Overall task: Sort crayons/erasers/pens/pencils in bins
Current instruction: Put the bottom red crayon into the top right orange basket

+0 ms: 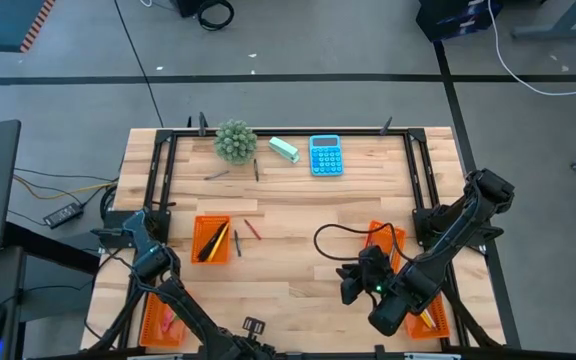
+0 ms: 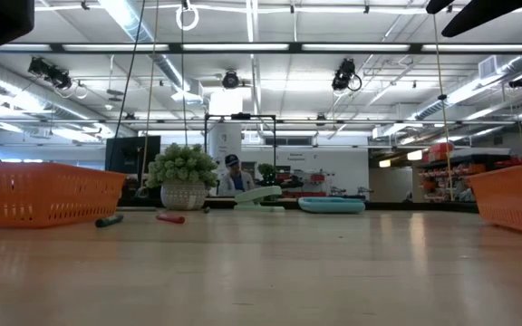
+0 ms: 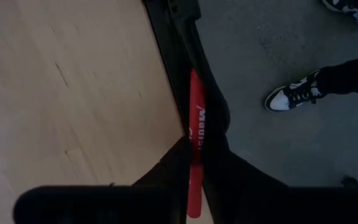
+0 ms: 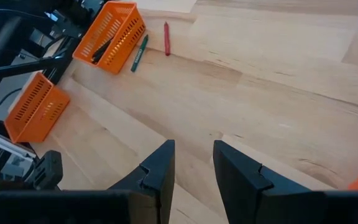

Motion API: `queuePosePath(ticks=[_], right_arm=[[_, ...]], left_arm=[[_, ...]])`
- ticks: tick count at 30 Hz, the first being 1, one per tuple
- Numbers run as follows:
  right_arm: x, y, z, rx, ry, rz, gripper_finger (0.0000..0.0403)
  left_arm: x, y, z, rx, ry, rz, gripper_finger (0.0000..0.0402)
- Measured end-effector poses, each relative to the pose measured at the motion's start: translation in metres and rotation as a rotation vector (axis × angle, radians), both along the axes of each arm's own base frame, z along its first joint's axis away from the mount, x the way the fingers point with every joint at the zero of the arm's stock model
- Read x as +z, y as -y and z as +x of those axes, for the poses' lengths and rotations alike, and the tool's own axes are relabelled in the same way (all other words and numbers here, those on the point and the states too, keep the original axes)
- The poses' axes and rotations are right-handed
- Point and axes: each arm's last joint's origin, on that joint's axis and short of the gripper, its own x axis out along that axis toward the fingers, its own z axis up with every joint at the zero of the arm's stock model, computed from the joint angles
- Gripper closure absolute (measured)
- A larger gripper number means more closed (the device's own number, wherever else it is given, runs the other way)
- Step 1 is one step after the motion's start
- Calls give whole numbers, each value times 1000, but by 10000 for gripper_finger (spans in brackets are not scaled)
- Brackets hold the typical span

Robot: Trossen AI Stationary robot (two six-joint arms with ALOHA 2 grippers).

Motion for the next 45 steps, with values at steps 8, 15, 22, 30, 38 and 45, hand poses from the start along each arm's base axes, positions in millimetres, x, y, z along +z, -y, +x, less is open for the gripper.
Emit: queuePosePath(ticks=[8, 15, 22, 30, 38, 45], right_arm=[[1, -2, 1, 1, 17, 23, 285], [1, -2, 2, -1, 23, 31, 285], [1, -3, 2, 2, 29, 37, 285], [2, -13, -9, 91, -39, 76, 285], [1, -34, -35, 193, -99, 134, 285], [2, -53, -63, 203, -16, 155, 285]], left_arm=[[-1, -7, 0, -45, -47, 36, 368], [1, -24, 8, -20, -94, 71, 352], [12, -48, 18, 7, -114, 118, 369], [26, -73, 32, 29, -120, 112, 355], [51, -98, 46, 61, -73, 72, 372], [90, -123, 57, 159, 51, -12, 359]])
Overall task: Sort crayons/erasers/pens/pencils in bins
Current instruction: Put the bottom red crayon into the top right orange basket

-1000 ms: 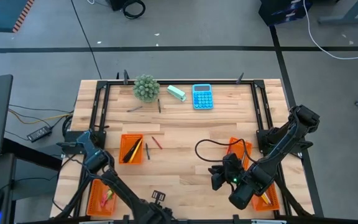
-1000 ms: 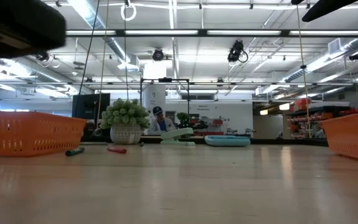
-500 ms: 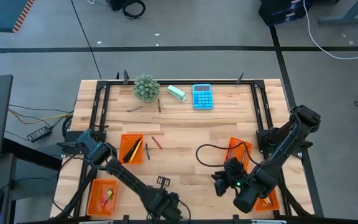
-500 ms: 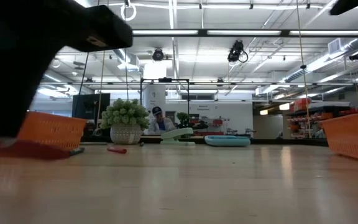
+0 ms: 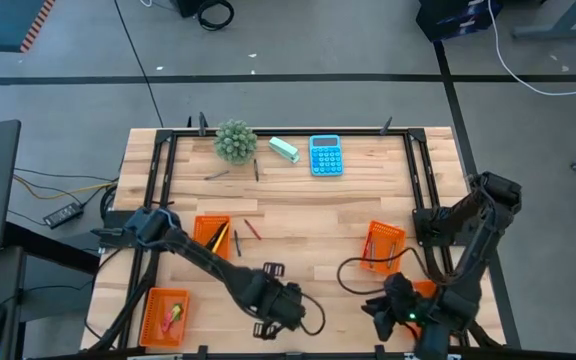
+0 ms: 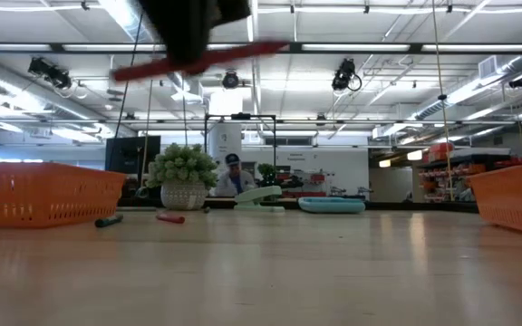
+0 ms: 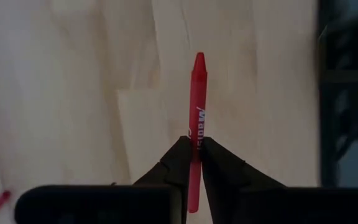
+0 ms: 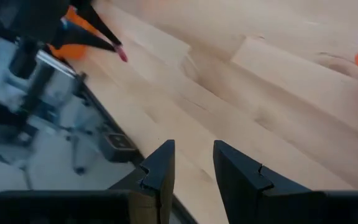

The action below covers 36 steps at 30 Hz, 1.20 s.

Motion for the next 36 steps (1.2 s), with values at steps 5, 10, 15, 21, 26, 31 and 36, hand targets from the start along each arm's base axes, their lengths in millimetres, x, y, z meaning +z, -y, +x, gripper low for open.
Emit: queuePosePath(ticks=[5, 10, 15, 21, 26, 31, 36], right_arm=[[3, -6, -12, -81, 159, 23, 285], [9, -5, -11, -153, 340, -6, 285], [33, -9, -9, -157, 499, -119, 285], [62, -8, 3, -126, 532, -314, 285], [85, -1, 15, -110, 494, -431, 285], [110, 9, 22, -109, 463, -506, 285], [134, 19, 24, -152, 485, -563, 285]], left_arm=[[30, -14, 11, 62, 166, -104, 369], [58, -29, 22, 157, 323, -216, 369], [76, -39, 24, 252, 389, -301, 356], [94, -48, 33, 316, 515, -413, 366], [105, -57, 41, 357, 610, -479, 368], [112, -68, 45, 372, 648, -490, 358], [126, -84, 43, 355, 701, -473, 369]])
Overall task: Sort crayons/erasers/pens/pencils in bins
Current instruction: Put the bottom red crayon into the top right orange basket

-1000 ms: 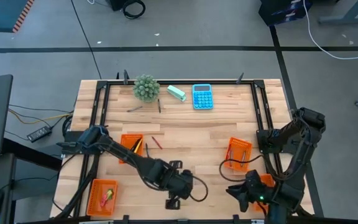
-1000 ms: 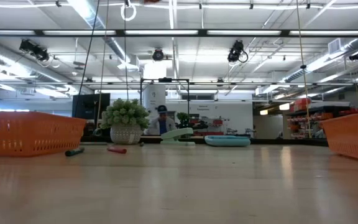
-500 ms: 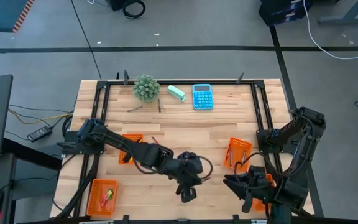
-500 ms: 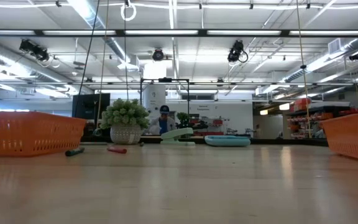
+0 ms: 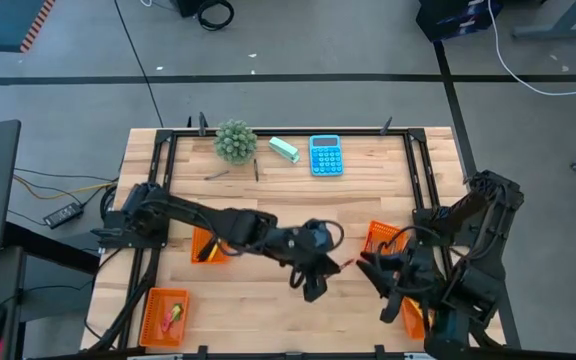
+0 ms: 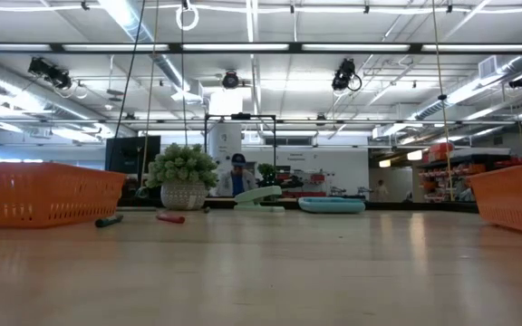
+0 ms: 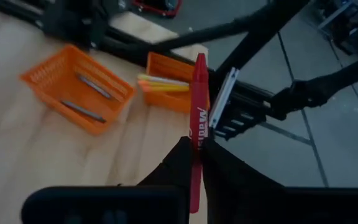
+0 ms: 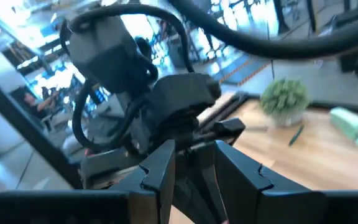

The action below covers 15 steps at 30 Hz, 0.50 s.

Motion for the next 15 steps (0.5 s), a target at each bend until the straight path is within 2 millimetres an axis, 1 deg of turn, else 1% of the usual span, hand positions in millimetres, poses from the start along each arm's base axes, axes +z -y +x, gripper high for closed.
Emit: queuePosePath(ticks=[4, 7, 11, 15], right_arm=[[11, 6, 1, -30, 23, -27, 285], [13, 11, 3, -52, 23, -50, 285], [14, 18, 11, -102, 49, -63, 280], [15, 23, 18, -151, 92, -51, 258]], left_arm=[[21, -16, -7, 8, 70, 20, 372], [36, -25, -13, 4, 125, 51, 364], [53, -32, -25, -21, 184, 121, 363], [64, -35, -33, -35, 215, 153, 372]])
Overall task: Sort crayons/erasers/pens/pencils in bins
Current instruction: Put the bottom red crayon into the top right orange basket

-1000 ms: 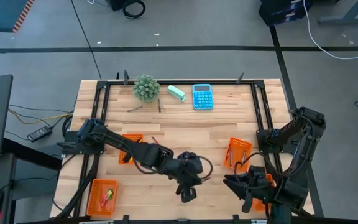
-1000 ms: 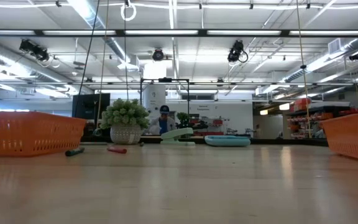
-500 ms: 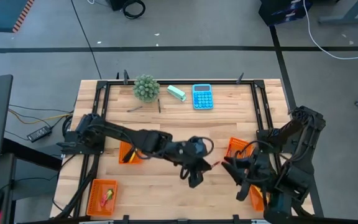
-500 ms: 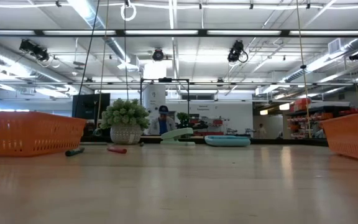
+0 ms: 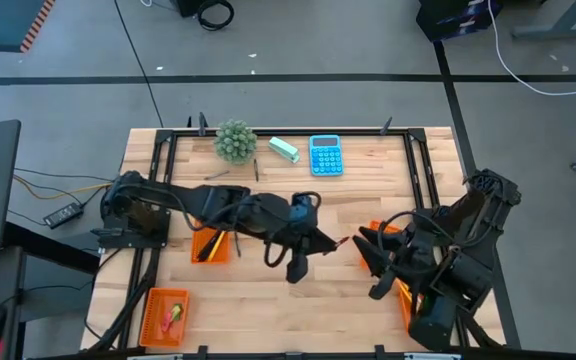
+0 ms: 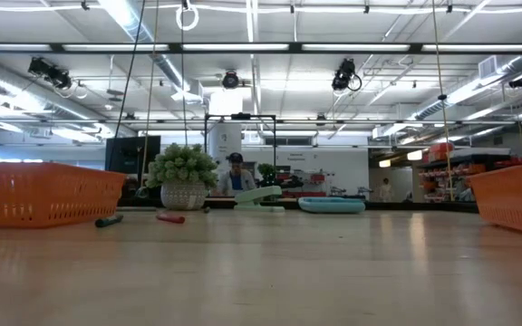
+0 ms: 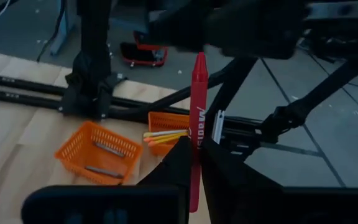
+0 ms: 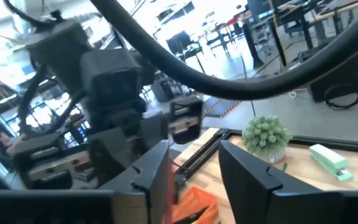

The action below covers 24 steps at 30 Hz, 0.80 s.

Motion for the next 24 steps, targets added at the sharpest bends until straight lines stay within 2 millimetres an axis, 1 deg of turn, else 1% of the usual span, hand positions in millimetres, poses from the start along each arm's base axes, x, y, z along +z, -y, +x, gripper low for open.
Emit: queuePosePath(ticks=[3, 7, 11, 15, 21, 24], right_arm=[[0, 4, 5, -21, 9, 10, 235], [2, 8, 12, -47, 42, 51, 203], [2, 11, 16, -64, 50, 61, 180], [2, 13, 20, -77, 59, 71, 175], [1, 23, 30, -97, 34, 104, 178], [0, 29, 35, -96, 1, 133, 178]], left_arm=[[5, -5, -3, 6, 13, 5, 370], [6, -13, -3, 21, 10, 14, 358], [5, -19, -1, 36, 9, 15, 362], [5, -25, 0, 36, 8, 8, 371], [6, -27, 1, 29, 18, 0, 358], [6, -26, 1, 25, 17, 0, 358]])
